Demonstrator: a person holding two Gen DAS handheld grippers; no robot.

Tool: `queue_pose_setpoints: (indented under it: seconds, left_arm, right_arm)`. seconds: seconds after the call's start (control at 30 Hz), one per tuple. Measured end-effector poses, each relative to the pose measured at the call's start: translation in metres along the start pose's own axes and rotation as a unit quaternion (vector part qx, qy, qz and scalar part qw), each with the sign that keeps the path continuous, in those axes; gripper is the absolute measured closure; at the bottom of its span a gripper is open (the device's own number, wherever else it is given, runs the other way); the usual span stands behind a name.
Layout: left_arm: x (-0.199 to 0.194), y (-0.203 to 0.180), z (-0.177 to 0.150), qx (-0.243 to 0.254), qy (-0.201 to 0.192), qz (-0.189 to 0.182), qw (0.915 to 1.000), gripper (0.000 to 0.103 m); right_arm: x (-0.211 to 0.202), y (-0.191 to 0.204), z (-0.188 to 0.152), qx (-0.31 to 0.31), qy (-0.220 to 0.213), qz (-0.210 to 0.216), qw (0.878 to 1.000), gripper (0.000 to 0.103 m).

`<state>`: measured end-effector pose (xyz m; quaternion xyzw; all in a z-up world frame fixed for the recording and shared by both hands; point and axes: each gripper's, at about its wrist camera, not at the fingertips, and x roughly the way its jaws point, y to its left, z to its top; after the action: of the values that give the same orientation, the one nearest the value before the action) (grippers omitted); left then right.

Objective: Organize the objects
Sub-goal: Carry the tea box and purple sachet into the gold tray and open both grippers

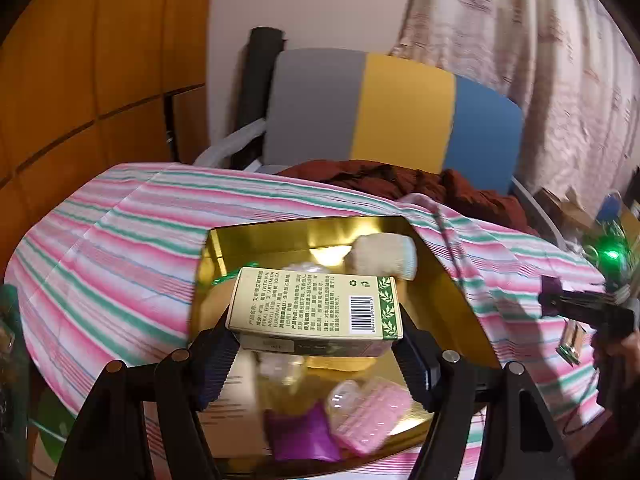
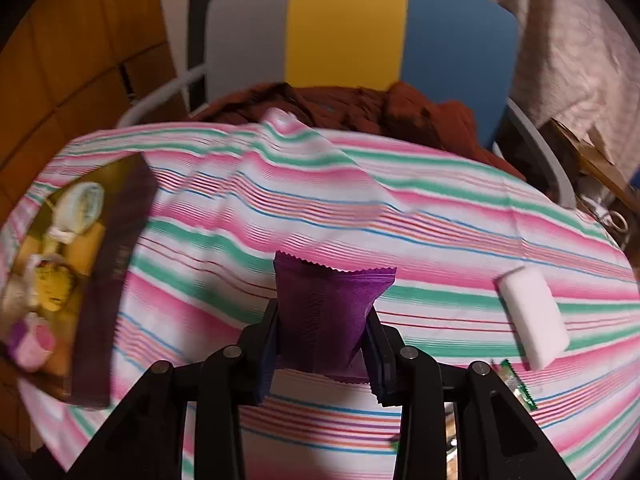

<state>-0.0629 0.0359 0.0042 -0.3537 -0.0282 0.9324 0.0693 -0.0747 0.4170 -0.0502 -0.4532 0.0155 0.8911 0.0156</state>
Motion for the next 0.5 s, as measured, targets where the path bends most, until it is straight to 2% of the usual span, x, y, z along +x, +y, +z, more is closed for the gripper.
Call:
queue_pose_setpoints:
  seconds: [0.17, 0.4, 0.5]
  left_arm:
    - [0.007, 0.017, 0.001, -0.027, 0.007, -0.005, 0.9996, 0.030]
    - [0.025, 0.016, 0.006, -0.028, 0.025, -0.025, 0.9990, 0.030]
    - [0.028, 0.015, 0.012, -0.023, 0.016, -0.024, 0.9993, 0.030]
  right_arm:
    - [-0.021, 0.043, 0.000, -0.024, -0.019, 0.038, 0.999, 0.065]
    - [-0.040, 0.112, 0.007, -0.045, -0.030, 0.104, 0.993, 0.063]
    - [-0.039, 0.146, 0.008, -0.061, -0.026, 0.120, 0.991, 0.063]
